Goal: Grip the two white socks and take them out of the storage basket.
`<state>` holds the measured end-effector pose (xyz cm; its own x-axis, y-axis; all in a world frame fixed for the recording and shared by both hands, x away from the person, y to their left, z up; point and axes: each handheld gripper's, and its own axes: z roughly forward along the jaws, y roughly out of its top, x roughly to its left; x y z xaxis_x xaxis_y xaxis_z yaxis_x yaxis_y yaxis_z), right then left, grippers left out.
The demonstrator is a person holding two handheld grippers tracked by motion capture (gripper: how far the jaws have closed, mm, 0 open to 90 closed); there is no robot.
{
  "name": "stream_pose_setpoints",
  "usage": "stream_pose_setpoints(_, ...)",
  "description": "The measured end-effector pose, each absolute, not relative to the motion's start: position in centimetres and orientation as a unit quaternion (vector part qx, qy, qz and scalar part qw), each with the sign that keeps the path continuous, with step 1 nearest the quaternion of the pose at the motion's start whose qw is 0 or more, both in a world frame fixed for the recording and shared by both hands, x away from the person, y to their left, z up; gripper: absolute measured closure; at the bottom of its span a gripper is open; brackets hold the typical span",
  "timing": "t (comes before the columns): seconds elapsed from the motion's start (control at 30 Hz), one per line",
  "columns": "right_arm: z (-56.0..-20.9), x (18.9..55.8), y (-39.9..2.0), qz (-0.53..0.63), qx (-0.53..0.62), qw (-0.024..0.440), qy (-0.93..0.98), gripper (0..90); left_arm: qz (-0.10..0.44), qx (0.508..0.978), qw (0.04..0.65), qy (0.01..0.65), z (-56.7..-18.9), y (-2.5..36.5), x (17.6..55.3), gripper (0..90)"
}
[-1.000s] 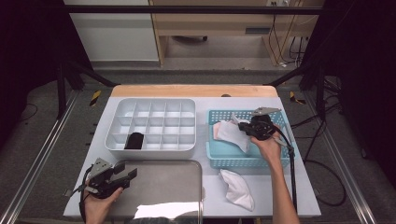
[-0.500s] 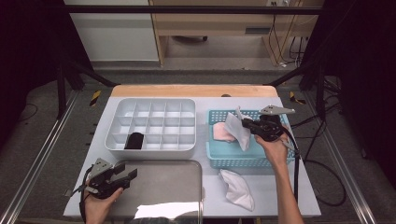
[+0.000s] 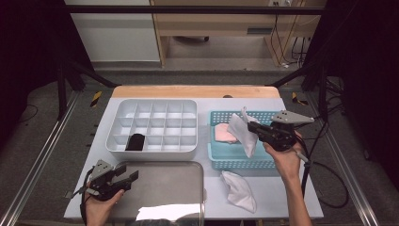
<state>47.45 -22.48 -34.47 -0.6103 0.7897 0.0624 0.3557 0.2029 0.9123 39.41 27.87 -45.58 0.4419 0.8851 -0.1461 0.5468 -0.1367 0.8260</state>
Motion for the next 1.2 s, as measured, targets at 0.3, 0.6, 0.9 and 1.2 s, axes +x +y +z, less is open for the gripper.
stream_pose_setpoints(0.3, -33.2, 44.0, -21.5, 0.515, 0.354, 0.216, 0.75, 86.3, 0.193, 0.729, 0.438, 0.489, -45.4, 27.8, 39.3, 40.1)
stream_pose_setpoints(0.6, -34.2, 40.7, -21.7, 0.527, 0.344, 0.2, 0.751, 86.2, 0.192, 0.729, 0.439, 0.488, -45.4, 27.7, 39.2, 40.2)
stream_pose_setpoints(0.9, -35.8, 37.9, -22.3, 0.524, 0.348, 0.19, 0.754, 86.2, 0.194, 0.728, 0.441, 0.488, -45.3, 27.7, 39.2, 40.3)
stream_pose_setpoints(1.2, -37.4, 35.9, -23.5, 0.511, 0.371, 0.19, 0.752, 86.1, 0.197, 0.725, 0.446, 0.487, -44.9, 27.7, 39.0, 40.3)
